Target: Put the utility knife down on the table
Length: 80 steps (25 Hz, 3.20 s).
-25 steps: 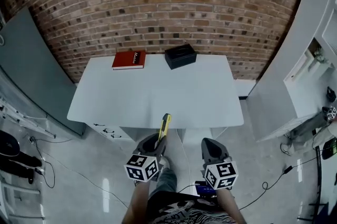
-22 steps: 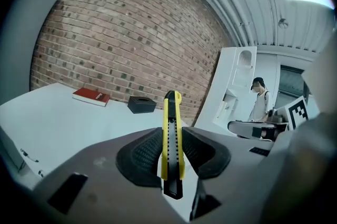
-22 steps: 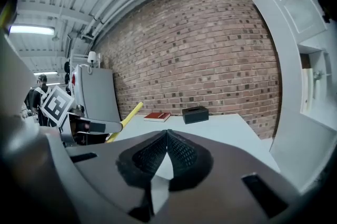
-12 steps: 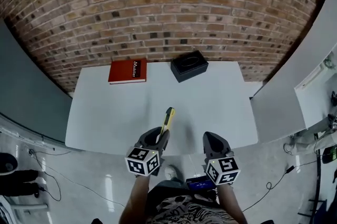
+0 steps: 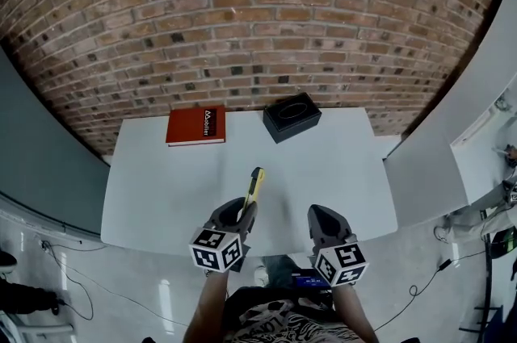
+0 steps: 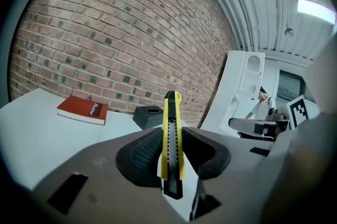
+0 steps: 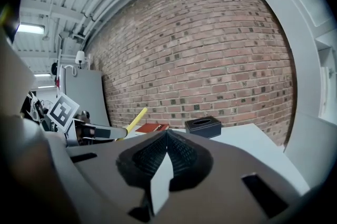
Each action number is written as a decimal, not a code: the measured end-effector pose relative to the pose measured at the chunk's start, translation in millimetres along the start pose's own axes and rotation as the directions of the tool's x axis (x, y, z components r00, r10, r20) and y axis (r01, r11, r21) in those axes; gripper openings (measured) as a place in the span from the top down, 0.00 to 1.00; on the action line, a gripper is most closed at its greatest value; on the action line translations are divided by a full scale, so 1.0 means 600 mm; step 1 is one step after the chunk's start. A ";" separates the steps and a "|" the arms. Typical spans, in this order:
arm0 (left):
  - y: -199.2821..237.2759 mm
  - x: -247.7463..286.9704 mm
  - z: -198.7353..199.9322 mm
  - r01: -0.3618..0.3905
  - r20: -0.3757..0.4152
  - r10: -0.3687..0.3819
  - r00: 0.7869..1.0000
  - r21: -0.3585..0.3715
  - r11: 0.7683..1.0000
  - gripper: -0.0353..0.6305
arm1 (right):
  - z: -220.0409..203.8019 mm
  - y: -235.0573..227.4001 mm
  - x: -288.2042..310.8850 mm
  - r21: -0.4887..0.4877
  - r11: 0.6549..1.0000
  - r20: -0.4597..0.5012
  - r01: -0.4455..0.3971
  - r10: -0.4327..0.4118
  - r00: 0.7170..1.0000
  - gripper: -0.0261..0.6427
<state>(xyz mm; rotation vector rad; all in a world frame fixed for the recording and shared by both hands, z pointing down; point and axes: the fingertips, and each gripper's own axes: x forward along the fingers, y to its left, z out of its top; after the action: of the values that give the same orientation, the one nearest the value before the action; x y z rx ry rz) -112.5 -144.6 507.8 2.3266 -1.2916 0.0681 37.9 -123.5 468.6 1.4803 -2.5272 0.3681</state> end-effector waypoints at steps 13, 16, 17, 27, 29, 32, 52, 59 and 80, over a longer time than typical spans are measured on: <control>0.029 0.006 0.017 -0.036 -0.004 0.036 0.999 0.000 0.999 0.77 | 0.003 0.000 0.033 -0.011 1.000 -0.016 -0.020 0.019 1.000 0.96; 0.033 0.011 0.012 -0.040 -0.020 0.040 0.999 -0.002 0.999 0.77 | -0.009 -0.002 0.038 -0.011 1.000 -0.041 -0.019 0.019 0.999 0.96; 0.034 0.015 0.010 -0.040 -0.025 0.040 0.999 -0.001 0.999 0.77 | -0.012 -0.005 0.041 -0.013 1.000 -0.047 -0.017 0.017 0.999 0.96; 0.054 0.065 -0.037 -0.043 -0.120 0.042 0.992 -0.003 0.999 0.77 | -0.035 -0.043 0.079 0.016 1.000 -0.093 0.005 -0.003 0.996 0.96; 0.063 0.076 -0.046 -0.047 -0.136 0.046 0.990 -0.007 0.999 0.77 | -0.042 -0.051 0.088 0.016 1.000 -0.107 0.008 -0.006 0.994 0.96; 0.074 0.097 -0.056 -0.051 -0.155 0.048 0.987 -0.013 0.999 0.77 | -0.052 -0.068 0.104 0.009 1.000 -0.128 0.016 -0.014 0.992 0.96; 0.129 0.191 -0.196 -0.051 -0.409 0.085 0.908 0.094 0.994 0.77 | -0.158 -0.156 0.171 0.043 0.996 -0.307 0.078 -0.061 0.950 0.96; 0.146 0.211 -0.242 -0.044 -0.476 0.095 0.875 0.116 0.992 0.77 | -0.185 -0.167 0.197 0.053 0.996 -0.347 0.075 -0.052 0.937 0.96; 0.151 0.237 -0.263 -0.031 -0.490 0.137 0.861 0.218 0.975 0.76 | -0.176 -0.185 0.214 0.053 0.995 -0.348 0.084 -0.061 0.935 0.96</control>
<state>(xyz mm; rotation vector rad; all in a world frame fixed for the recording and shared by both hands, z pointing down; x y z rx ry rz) -78.6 -229.8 720.0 2.1951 -1.1497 0.8194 76.5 -249.8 618.7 1.3848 -2.1963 0.6455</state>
